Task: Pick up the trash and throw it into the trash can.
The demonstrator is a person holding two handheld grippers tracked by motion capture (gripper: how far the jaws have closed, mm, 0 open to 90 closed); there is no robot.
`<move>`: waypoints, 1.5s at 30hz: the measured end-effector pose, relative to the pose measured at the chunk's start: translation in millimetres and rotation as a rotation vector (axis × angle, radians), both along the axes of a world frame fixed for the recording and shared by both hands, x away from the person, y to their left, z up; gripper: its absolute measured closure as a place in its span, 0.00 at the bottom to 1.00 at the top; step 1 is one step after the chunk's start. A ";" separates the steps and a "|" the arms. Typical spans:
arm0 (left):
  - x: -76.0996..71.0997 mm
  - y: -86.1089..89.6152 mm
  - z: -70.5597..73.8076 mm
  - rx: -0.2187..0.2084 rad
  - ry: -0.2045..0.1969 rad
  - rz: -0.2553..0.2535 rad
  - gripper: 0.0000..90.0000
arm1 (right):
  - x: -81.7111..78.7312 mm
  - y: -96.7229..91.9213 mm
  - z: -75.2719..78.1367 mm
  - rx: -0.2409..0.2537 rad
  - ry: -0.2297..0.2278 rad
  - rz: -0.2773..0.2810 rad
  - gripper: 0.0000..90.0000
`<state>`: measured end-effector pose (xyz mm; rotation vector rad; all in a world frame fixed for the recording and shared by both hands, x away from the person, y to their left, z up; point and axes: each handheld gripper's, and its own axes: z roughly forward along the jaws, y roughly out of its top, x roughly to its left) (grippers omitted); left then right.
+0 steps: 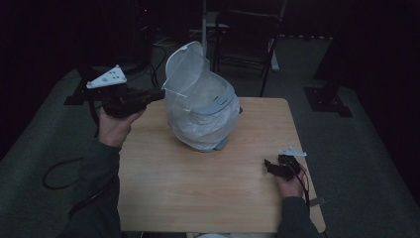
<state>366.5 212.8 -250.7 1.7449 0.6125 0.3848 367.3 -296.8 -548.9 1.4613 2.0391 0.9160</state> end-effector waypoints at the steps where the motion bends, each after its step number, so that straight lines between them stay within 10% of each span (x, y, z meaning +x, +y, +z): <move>1: 1.4 -0.6 0.6 0.002 0.001 -0.002 0.94 | 0.0 0.0 0.0 0.000 0.000 0.000 0.34; 45: 60.0 -11.8 9.1 0.041 0.091 -0.030 0.92 | 0.0 0.1 0.0 0.000 -0.001 0.000 0.34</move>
